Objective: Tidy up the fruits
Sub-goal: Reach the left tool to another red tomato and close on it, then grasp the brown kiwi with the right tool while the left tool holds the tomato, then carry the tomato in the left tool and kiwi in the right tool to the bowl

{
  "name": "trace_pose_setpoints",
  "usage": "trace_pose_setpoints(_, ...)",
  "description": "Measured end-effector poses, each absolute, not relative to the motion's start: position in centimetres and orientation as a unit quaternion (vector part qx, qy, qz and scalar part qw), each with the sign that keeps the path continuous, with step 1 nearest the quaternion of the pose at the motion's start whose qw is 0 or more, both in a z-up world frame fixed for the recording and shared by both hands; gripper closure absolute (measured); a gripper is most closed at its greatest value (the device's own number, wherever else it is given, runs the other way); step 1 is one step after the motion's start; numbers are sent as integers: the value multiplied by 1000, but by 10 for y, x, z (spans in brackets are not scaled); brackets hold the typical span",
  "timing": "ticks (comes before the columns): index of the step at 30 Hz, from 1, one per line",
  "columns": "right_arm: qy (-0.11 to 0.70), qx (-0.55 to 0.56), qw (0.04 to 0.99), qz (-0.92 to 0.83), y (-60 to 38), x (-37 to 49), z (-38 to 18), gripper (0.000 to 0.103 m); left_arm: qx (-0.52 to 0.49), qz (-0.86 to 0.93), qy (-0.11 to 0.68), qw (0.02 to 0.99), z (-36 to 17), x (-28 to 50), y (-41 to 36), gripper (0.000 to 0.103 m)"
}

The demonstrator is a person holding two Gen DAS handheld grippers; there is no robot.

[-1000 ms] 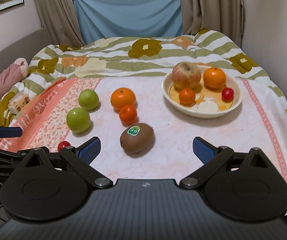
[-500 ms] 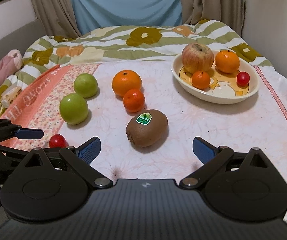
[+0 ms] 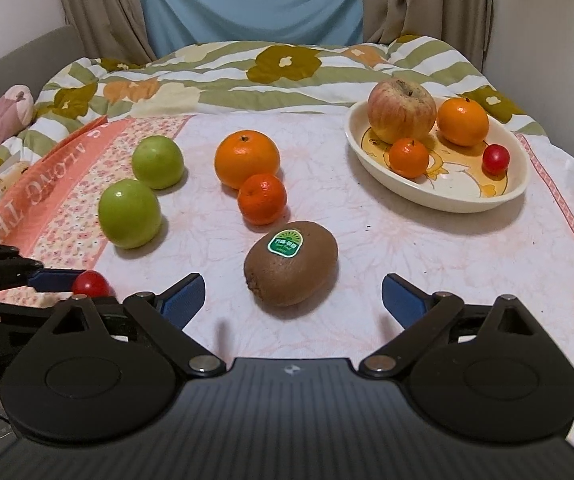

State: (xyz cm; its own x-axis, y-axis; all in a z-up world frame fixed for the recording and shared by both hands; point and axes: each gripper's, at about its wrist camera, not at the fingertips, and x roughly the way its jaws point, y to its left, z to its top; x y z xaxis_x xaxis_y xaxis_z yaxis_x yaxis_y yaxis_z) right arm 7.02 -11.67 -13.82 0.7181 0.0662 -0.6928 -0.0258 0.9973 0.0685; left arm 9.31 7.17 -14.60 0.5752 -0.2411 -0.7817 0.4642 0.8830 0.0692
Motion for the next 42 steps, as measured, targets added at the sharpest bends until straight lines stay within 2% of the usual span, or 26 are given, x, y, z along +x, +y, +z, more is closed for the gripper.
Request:
trace_pose_setpoints(7, 379, 8, 925, 29, -111, 85, -144, 0, 133, -195, 417, 878, -145, 91, 74, 65)
trace_pose_setpoints(10, 387, 5, 921, 35, -109, 93, -146, 12, 129, -191, 418, 879, -145, 90, 75, 65)
trace_pose_setpoints(17, 394, 7, 918, 33, -109, 104, -152, 16, 118, -182, 422, 880, -144, 90, 76, 65)
trace_pose_setpoints(22, 399, 6, 916, 35, -109, 107, -156, 28, 113, -175, 422, 882, -142, 89, 77, 65)
trace_pose_setpoints(25, 396, 7, 917, 40, -111, 107, -156, 30, 111, -171, 420, 884, -140, 89, 77, 65)
trace_pose_setpoints(42, 371, 17, 926, 60, -132, 85, -110, 32, 102, -163, 400, 896, -96, 82, 56, 65)
